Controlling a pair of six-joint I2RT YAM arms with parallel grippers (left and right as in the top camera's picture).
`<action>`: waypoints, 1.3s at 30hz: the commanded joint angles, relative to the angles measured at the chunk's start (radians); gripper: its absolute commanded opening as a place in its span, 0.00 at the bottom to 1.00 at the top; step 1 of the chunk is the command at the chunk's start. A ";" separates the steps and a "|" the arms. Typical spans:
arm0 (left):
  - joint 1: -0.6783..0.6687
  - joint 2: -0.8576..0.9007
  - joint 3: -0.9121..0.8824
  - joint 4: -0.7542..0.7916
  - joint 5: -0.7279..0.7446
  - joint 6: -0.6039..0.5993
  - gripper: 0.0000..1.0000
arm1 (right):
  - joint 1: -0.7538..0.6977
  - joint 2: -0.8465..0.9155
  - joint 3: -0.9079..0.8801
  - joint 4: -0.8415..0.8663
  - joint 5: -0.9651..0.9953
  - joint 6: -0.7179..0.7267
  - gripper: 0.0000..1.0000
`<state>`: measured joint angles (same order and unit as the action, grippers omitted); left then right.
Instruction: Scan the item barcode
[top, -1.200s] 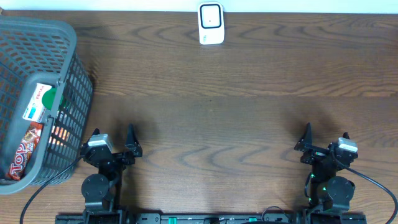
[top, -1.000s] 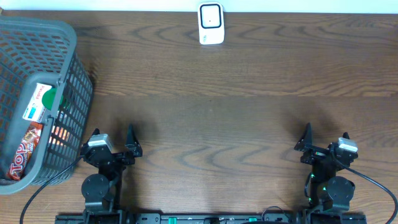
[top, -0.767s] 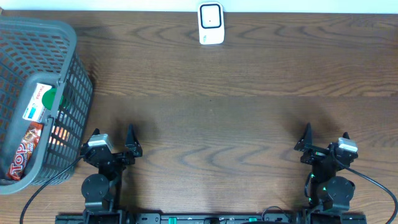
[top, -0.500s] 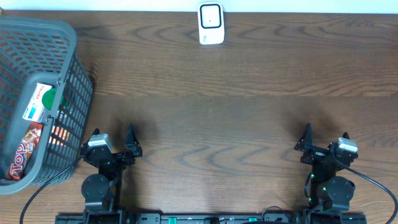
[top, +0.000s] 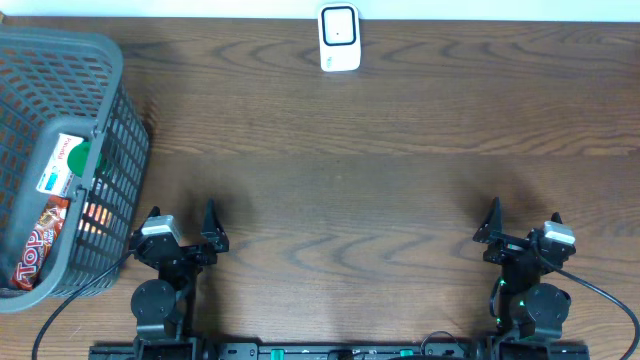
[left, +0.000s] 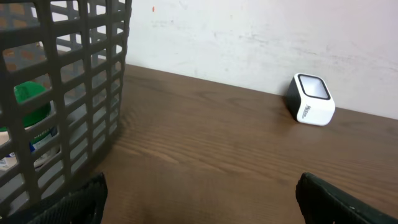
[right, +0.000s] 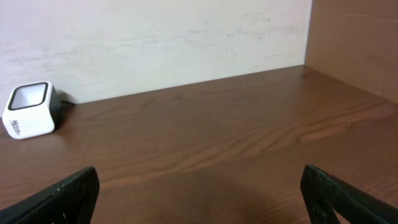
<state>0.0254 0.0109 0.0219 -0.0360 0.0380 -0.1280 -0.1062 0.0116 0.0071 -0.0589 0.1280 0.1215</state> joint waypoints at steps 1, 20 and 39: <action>0.000 -0.005 -0.018 -0.035 -0.035 -0.001 0.97 | -0.003 -0.003 -0.002 -0.004 0.002 -0.006 0.99; -0.001 0.007 -0.017 0.002 0.242 0.014 0.97 | -0.003 -0.003 -0.002 -0.004 0.001 -0.006 0.99; -0.001 0.434 0.387 0.072 0.558 0.011 0.97 | -0.003 -0.003 -0.002 -0.004 0.001 -0.006 0.99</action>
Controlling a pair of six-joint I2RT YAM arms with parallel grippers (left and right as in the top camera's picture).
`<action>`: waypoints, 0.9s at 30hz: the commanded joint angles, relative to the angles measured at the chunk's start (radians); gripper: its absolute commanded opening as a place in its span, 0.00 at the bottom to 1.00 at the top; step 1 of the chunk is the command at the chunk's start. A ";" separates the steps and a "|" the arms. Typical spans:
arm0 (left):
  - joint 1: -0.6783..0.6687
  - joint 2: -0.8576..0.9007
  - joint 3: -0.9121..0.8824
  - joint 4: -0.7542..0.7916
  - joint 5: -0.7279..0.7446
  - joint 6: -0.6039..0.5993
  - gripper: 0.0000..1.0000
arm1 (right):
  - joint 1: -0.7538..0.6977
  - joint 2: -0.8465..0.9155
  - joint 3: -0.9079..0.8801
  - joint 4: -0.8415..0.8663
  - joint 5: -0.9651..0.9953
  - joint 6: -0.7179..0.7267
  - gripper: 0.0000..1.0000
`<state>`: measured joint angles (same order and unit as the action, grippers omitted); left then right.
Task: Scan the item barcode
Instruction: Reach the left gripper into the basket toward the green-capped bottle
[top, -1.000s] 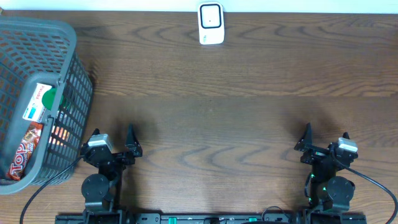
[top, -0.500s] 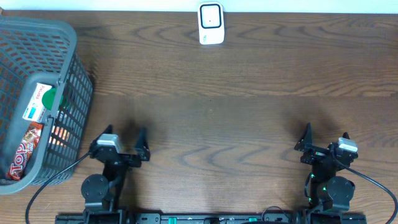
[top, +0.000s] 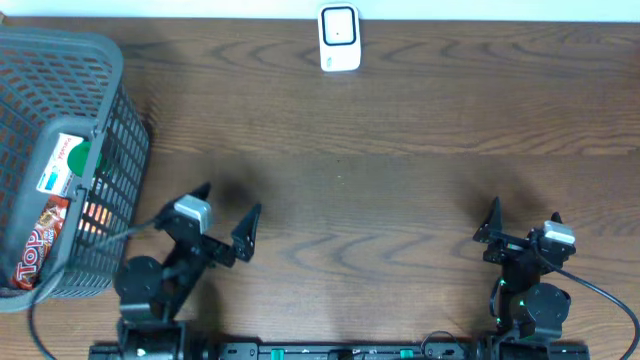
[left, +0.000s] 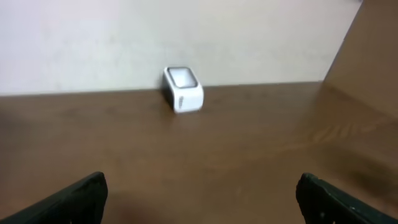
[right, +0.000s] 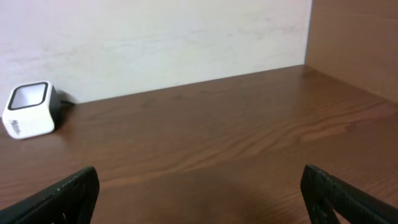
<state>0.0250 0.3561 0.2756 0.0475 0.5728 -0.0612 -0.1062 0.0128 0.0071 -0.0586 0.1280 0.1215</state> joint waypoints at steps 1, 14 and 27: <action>0.000 0.127 0.183 -0.035 0.024 -0.077 0.97 | -0.003 -0.004 -0.002 -0.004 0.001 -0.006 0.99; 0.003 0.348 0.399 0.109 0.341 -0.241 0.97 | -0.003 -0.004 -0.002 -0.004 0.001 -0.006 0.99; 0.461 0.731 1.114 0.021 0.471 -0.496 0.97 | -0.003 -0.004 -0.002 -0.004 0.001 -0.006 0.99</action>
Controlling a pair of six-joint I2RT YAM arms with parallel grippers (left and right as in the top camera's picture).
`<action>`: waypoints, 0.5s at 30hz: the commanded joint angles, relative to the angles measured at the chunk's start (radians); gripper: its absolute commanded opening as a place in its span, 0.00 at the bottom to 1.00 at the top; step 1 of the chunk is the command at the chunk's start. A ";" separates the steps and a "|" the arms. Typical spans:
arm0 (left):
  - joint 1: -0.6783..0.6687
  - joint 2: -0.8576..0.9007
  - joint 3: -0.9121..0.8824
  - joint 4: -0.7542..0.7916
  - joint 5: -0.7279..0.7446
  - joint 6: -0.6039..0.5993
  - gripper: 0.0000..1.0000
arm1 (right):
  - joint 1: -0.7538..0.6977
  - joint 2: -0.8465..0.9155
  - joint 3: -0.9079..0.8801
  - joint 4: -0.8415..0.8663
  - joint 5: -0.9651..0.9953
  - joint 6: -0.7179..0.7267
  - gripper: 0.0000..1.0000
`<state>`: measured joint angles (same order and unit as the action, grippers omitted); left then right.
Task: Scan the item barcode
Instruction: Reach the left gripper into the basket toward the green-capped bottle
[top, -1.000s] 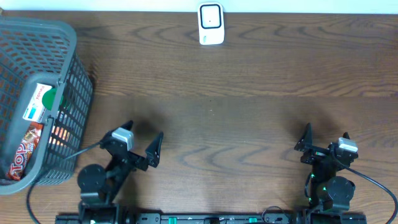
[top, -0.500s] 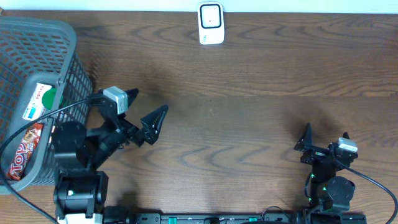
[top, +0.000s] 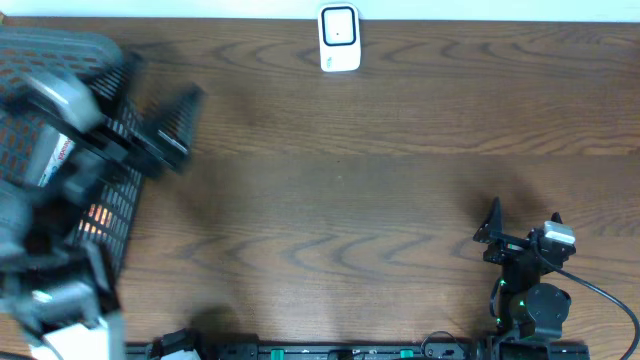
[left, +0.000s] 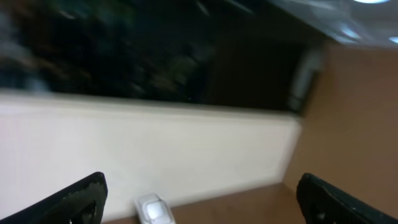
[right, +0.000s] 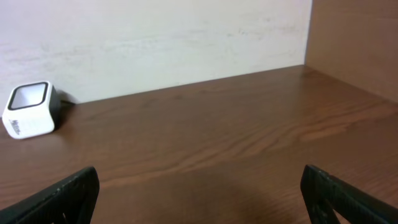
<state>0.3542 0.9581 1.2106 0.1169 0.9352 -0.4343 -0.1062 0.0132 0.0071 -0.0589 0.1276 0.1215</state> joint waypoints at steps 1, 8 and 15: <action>0.176 0.170 0.231 -0.069 0.125 -0.156 0.97 | -0.003 -0.005 -0.002 -0.004 0.002 -0.006 0.99; 0.454 0.366 0.388 -0.328 0.067 -0.266 0.97 | -0.003 -0.005 -0.002 -0.004 0.002 -0.006 0.99; 0.421 0.373 0.388 -0.847 -0.711 -0.008 0.97 | -0.003 -0.005 -0.002 -0.004 0.002 -0.007 0.99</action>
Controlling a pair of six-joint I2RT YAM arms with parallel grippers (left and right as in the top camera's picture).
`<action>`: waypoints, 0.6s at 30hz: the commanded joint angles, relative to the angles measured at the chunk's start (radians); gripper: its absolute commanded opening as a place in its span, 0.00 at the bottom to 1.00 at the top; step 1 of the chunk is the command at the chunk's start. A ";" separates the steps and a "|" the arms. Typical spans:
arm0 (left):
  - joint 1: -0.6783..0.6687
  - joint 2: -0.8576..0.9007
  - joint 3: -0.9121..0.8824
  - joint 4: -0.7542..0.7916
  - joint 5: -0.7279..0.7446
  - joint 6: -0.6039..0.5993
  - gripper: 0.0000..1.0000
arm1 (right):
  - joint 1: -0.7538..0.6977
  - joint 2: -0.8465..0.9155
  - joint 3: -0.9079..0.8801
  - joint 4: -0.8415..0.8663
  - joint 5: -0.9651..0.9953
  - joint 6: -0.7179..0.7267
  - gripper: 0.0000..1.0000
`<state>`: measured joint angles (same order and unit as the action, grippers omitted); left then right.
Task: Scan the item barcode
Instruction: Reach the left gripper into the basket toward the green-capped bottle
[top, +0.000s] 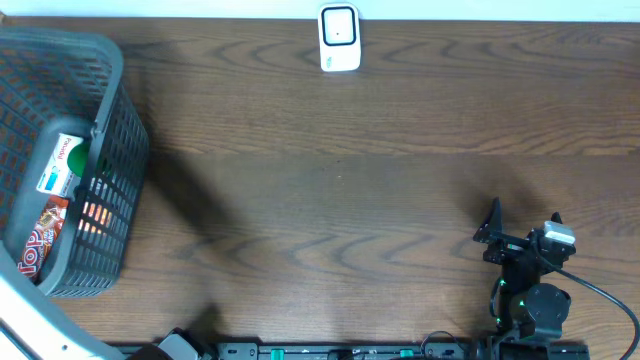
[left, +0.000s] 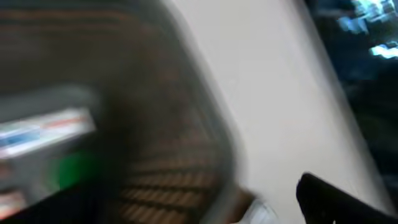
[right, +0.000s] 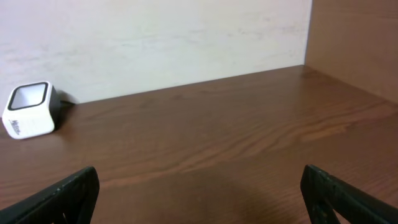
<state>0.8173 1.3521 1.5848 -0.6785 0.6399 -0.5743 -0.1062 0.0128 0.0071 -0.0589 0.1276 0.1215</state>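
Note:
A grey mesh basket (top: 110, 60) at the table's left holds a white box with a green spot (top: 60, 165), a red packet (top: 40, 245) and something orange (top: 95, 215). The white scanner (top: 339, 38) stands at the far edge and shows in the right wrist view (right: 28, 109). The left wrist view is blurred: basket mesh, a green blob (left: 74, 171) and one dark fingertip (left: 339, 199) set wide, nothing between the jaws. My left gripper (left: 199, 208) is outside the overhead view. My right gripper (top: 522, 220) rests open and empty at the front right (right: 199, 199).
A pale blurred streak (top: 25, 310) crosses the overhead view's bottom-left corner beside the basket. A brown side panel (right: 354, 43) rises at the table's right. A white wall runs behind the scanner.
My left arm, seen blurred over the basket's near side, has left the overhead view. Its wrist camera, which faced the wall and dark room, now faces the basket. The right arm is unchanged.
Both grippers first rested open at the front edge. Then my left gripper stood turned toward the scanner, further right. Then it was raised high by the basket. Now its camera looks into the basket. The right arm kept still throughout.

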 joint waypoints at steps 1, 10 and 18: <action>-0.075 -0.018 0.014 -0.072 -0.527 0.169 0.97 | -0.003 -0.004 -0.002 -0.004 0.002 -0.006 0.99; -0.146 0.129 0.014 -0.129 -0.622 0.203 0.97 | -0.003 -0.004 -0.002 -0.004 0.002 -0.006 0.99; -0.194 0.384 0.014 -0.148 -0.622 0.326 0.97 | -0.003 -0.004 -0.002 -0.004 0.002 -0.006 0.99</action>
<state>0.6441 1.6730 1.5894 -0.8181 0.0410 -0.3084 -0.1062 0.0128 0.0071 -0.0593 0.1276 0.1215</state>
